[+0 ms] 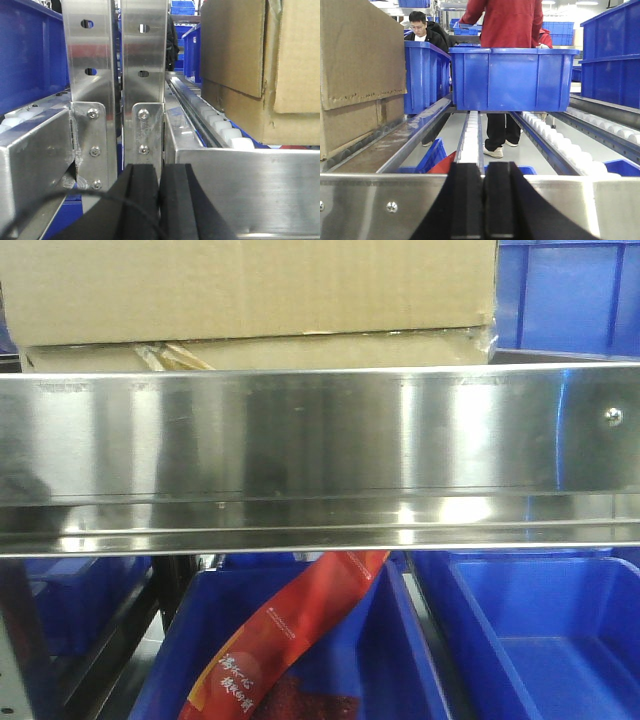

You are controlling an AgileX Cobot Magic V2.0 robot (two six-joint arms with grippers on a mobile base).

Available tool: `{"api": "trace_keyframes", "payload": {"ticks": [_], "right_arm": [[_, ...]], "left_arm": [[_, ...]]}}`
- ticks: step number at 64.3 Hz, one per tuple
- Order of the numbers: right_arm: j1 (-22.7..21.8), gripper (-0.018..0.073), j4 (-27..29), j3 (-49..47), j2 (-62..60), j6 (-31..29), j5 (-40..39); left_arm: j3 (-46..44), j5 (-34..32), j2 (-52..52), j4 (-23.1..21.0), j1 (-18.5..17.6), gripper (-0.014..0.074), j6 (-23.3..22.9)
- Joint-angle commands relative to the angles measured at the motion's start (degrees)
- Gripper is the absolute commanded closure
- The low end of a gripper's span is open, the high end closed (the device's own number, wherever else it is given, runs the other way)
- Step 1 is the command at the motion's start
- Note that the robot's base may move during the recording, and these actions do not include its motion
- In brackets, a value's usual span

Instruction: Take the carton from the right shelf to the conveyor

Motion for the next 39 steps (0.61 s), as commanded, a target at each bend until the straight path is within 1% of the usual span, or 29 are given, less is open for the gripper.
{"api": "trace_keyframes", "payload": {"ticks": [1, 33, 39], "right_arm": [[0.0, 0.0627, 0.0, 0.0, -0.2, -0.1, -1.2], [0.0, 0.0627, 0.0, 0.0, -0.2, -0.1, -1.2], [0.0, 0.0627, 0.0, 0.0, -0.2, -0.1, -3.1]], "left_arm": [[-0.2, -0.7, -0.2, -0.3, -0.2, 0.0602, 0.2], [-0.2, -0.7, -0.2, -0.3, -0.2, 0.0602, 0.2], [-0.2, -1.6, -0.2, -0.3, -0.2, 0.0602, 0.2]]}}
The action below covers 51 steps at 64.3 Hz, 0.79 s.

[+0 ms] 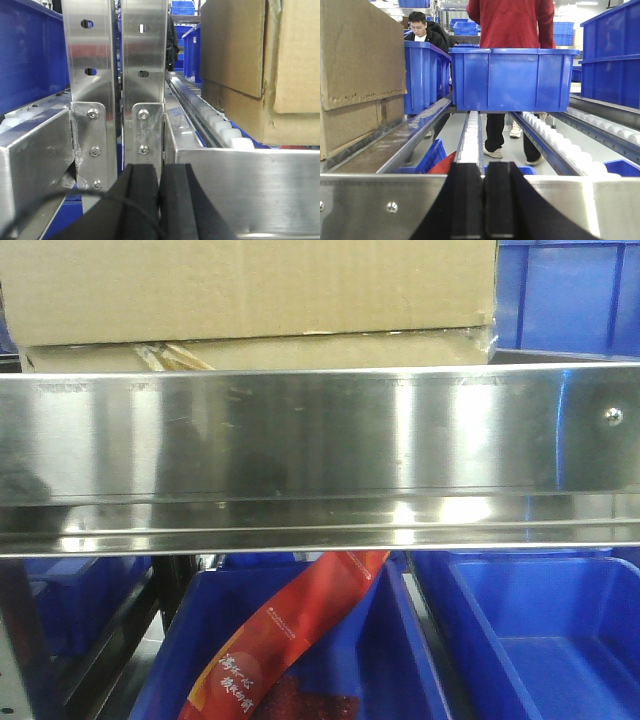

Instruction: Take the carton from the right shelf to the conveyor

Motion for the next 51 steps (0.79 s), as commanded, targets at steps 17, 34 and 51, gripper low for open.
{"api": "trace_keyframes", "payload": {"ticks": [17, 34, 51], "right_arm": [[0.0, 0.0627, 0.0, 0.0, -0.2, -0.1, -5.2], [0.0, 0.0627, 1.6, -4.3, -0.2, -0.1, -4.0], [0.0, 0.0335, 1.6, -19.9, 3.3, -0.1, 4.8]], "left_arm": [[-0.2, -5.4, -0.2, -0.5, -0.2, 0.0602, 0.2], [-2.9, -8.5, -0.2, -2.5, -0.2, 0.0602, 0.2], [-21.6, 6.2, 4.0, 4.4, -0.2, 0.0527, 0.2]]}}
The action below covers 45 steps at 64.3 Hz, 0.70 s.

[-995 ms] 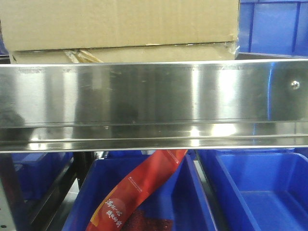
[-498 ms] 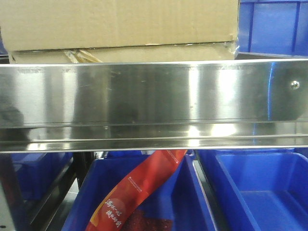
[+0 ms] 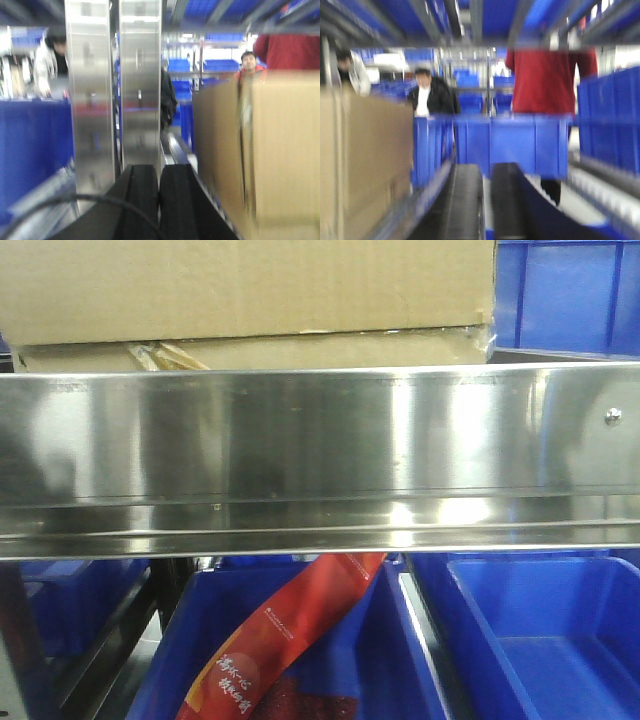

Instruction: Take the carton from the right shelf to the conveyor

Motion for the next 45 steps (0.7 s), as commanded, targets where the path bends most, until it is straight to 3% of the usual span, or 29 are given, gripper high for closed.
{"api": "trace_keyframes", "payload": {"ticks": [1, 11, 19, 28, 39, 45], "right_arm": [[0.0, 0.0300, 0.3, -4.7, 3.0, -0.1, 1.0], [0.0, -0.0014, 0.3, -12.0, 10.2, -0.1, 1.6], [0.0, 0.0011, 0.3, -15.7, 15.9, -0.1, 5.6], [1.3, 0.0020, 0.6, -19.8, 21.7, -0.1, 7.5], [6.7, 0.0020, 0.7, -27.8, 28.3, -0.1, 10.3], [11.9, 0.0020, 0.7, -32.5, 33.0, -0.1, 12.0]], "left_arm": [[-6.0, 3.5, 2.9, 2.0, -0.2, 0.0511, 0.2], [-16.6, 8.1, 11.4, 2.1, -0.2, 0.0239, 0.2], [-21.7, 8.0, 16.6, 1.4, -0.2, 0.0101, 0.2], [-26.8, 12.9, 20.9, 0.8, -3.0, 0.0078, 0.5], [-33.0, 20.1, 27.0, -2.1, -13.9, 0.0078, 9.1], [-36.8, 21.9, 32.0, -2.3, -20.7, 0.0078, 9.4]]}}
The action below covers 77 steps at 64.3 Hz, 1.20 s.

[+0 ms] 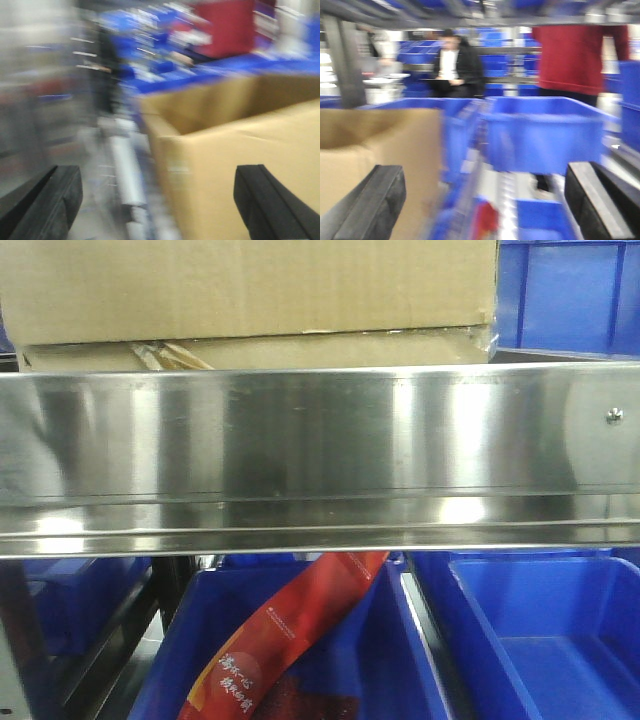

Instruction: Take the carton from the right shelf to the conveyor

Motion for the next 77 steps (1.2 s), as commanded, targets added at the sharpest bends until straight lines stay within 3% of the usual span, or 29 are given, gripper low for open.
{"api": "trace_keyframes", "payload": {"ticks": [1, 9, 19, 27, 40, 47, 60, 77], "right_arm": [[4.4, 0.0020, 0.2, -4.7, 4.2, -0.1, 1.0], [10.1, 0.0020, 0.2, -12.0, 11.8, -0.1, 4.8], [12.7, 0.0020, 0.2, -24.7, 22.7, -0.1, 13.4], [12.7, 0.0020, 0.2, -37.1, 31.5, -0.1, 23.4], [12.5, 0.0020, 0.2, -58.3, 45.6, 0.6, 38.3], [11.8, 0.0020, -0.9, -69.0, 53.0, 4.0, 45.8], [11.9, 0.0020, -4.5, -80.3, 63.9, 7.1, 52.8], [11.4, 0.0020, -4.7, -81.6, 72.8, 8.1, 52.9]], "left_arm": [[-3.7, 1.5, 4.4, -1.3, -5.7, 0.0078, 1.6], [-9.9, 3.0, 12.3, -1.3, -13.3, 0.0078, 1.4], [-22.5, 5.4, 24.1, -0.7, -14.5, 0.0078, -4.6], [-35.4, 14.6, 34.0, 2.6, -12.8, 0.0078, -10.7], [-55.4, 32.7, 49.3, 12.7, -9.0, 0.0078, -22.5], [-63.4, 38.9, 55.3, 13.1, -6.5, 0.0078, -24.8], [-67.9, 40.4, 61.5, 13.0, -3.6, 0.0078, -24.9], [-67.9, 41.0, 67.2, 12.3, -0.2, 0.0078, -25.0]]}}
